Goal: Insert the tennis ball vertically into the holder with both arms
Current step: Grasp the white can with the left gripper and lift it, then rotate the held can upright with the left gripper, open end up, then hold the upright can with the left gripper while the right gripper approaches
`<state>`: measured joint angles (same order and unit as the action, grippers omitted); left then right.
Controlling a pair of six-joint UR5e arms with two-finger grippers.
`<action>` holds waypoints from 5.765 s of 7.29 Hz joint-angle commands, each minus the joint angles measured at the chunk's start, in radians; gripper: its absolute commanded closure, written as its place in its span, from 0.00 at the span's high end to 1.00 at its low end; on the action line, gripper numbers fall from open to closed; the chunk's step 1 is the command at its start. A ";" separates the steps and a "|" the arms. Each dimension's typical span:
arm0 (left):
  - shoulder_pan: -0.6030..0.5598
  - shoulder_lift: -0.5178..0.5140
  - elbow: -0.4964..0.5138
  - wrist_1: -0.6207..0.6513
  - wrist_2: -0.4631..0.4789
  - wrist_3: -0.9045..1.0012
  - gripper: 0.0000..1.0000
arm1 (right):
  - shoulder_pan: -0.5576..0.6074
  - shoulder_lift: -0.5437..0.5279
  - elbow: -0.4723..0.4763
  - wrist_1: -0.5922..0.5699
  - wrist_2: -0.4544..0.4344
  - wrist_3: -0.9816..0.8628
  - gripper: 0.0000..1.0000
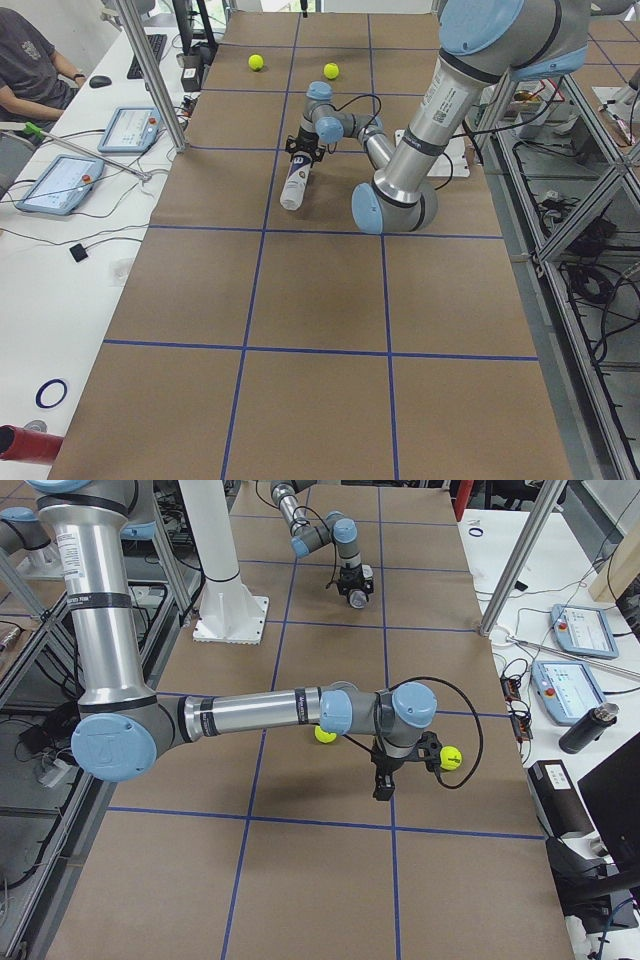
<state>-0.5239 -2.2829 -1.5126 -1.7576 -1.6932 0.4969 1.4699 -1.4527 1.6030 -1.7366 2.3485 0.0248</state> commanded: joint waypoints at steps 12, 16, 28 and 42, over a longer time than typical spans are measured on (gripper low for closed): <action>0.022 -0.059 0.077 -1.202 0.332 -0.860 0.66 | -0.132 0.003 0.117 0.214 0.022 0.113 0.99; 0.079 -0.041 0.216 -1.506 0.501 -0.859 0.65 | -0.154 0.002 0.118 0.259 0.020 0.175 0.99; 0.131 0.034 0.249 -1.542 0.504 -0.854 0.67 | -0.177 0.005 0.112 0.259 -0.002 0.175 0.99; 0.134 0.036 0.264 -1.553 0.503 -0.857 0.89 | -0.210 -0.003 0.112 0.259 0.000 0.218 0.99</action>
<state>-0.3897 -2.2460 -1.2487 -3.3103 -1.1904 -0.3605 1.2668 -1.4536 1.7157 -1.4766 2.3484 0.2325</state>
